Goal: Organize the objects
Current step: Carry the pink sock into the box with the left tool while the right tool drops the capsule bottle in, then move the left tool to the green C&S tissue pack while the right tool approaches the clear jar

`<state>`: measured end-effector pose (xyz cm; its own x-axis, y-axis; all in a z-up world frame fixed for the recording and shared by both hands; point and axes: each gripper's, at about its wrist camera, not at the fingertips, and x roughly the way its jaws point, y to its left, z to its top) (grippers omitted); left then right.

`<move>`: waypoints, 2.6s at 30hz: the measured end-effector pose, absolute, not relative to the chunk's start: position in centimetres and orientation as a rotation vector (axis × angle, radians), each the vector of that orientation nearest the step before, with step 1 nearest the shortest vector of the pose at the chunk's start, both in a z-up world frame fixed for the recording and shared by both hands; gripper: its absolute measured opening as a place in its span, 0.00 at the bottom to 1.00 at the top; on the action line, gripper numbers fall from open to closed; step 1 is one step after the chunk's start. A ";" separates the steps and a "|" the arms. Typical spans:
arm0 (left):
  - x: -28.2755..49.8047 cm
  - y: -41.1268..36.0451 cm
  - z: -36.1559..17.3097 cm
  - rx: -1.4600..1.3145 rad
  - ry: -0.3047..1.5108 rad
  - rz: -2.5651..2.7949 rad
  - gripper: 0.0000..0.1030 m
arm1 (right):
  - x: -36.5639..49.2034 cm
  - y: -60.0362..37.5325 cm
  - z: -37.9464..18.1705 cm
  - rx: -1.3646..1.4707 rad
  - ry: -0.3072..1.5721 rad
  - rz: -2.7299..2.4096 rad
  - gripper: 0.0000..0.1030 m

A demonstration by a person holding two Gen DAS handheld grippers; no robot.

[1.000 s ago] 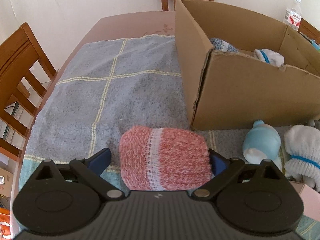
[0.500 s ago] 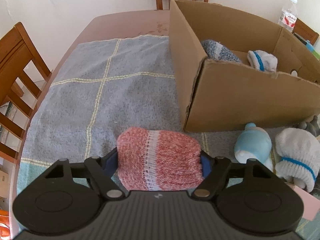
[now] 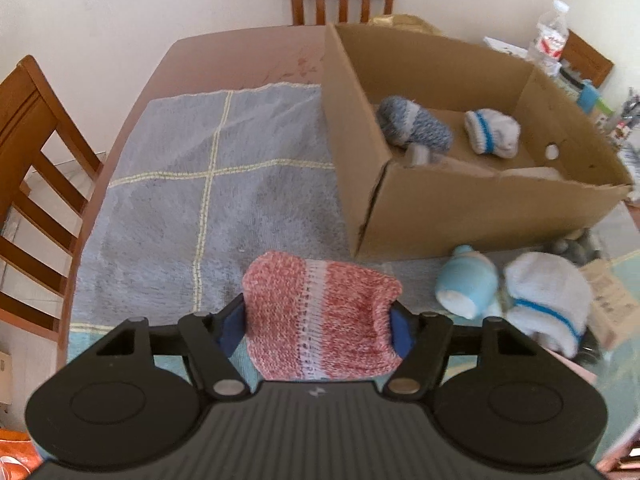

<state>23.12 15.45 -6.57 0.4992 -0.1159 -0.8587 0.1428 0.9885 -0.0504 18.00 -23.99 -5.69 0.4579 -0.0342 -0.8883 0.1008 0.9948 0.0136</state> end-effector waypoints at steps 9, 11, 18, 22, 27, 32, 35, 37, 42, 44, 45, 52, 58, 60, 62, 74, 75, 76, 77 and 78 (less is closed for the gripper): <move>22.5 14.2 -0.7 0.086 0.997 -0.264 0.67 | 18.7 -21.9 -0.2 0.019 1.033 0.041 0.93; 22.7 13.4 0.6 0.087 0.969 -0.290 0.67 | 18.8 -21.2 0.9 0.008 1.012 0.071 0.93; 24.8 10.4 3.1 0.105 0.902 -0.371 0.67 | 21.1 -18.6 4.0 -0.020 0.922 0.164 0.93; 26.2 9.0 3.1 0.124 0.896 -0.390 0.67 | 23.7 -17.2 4.7 -0.036 0.892 0.201 0.93; 27.9 8.7 3.0 0.132 0.899 -0.377 0.67 | 27.2 -15.7 4.8 -0.060 0.867 0.227 0.93; 29.8 8.8 3.0 0.127 0.897 -0.353 0.67 | 31.1 -15.1 4.3 -0.048 0.870 0.228 0.94; 30.9 8.8 2.9 0.121 0.897 -0.347 0.67 | 32.0 -15.3 4.5 -0.039 0.848 0.214 1.00; 31.4 8.6 3.0 0.116 0.892 -0.345 0.67 | 32.1 -15.7 4.7 -0.026 0.845 0.218 1.00; 32.9 7.6 3.3 0.135 0.855 -0.336 0.80 | 31.4 -17.1 4.6 -0.014 0.861 0.191 1.00; 33.2 7.3 3.5 0.146 0.826 -0.314 0.96 | 30.9 -17.6 4.7 -0.012 0.866 0.185 1.00; 33.3 7.1 3.7 0.152 0.814 -0.305 0.96 | 30.7 -17.9 4.7 -0.013 0.866 0.178 1.00; 32.8 6.8 4.2 0.173 0.819 -0.299 0.97 | 29.4 -18.9 5.3 -0.026 0.852 0.144 1.00; 30.6 7.2 4.2 0.162 0.848 -0.300 0.97 | 28.1 -18.6 5.5 -0.033 0.873 0.130 1.00; 29.6 7.4 3.6 0.154 0.848 -0.292 0.97 | 27.4 -18.4 5.4 -0.029 0.880 0.133 1.00; 28.5 7.7 2.8 0.136 0.854 -0.286 0.97 | 26.5 -18.2 4.9 -0.028 0.886 0.131 1.00; 21.0 8.2 -1.4 0.134 0.854 -0.266 0.98 | 18.5 -17.2 -1.1 0.081 0.917 0.134 1.00; 20.6 8.3 -1.8 0.138 0.856 -0.260 0.98 | 17.9 -17.1 -1.4 0.095 0.924 0.139 1.00; 20.1 8.5 -2.0 0.138 0.860 -0.252 0.98 | 17.4 -16.9 -1.7 0.102 0.927 0.143 1.00; 19.7 8.7 -2.3 0.136 0.864 -0.250 0.98 | 16.9 -16.8 -1.9 0.104 0.927 0.149 1.00; 19.3 8.8 -2.6 0.133 0.866 -0.254 0.98 | 16.3 -16.6 -2.3 0.103 0.925 0.151 1.00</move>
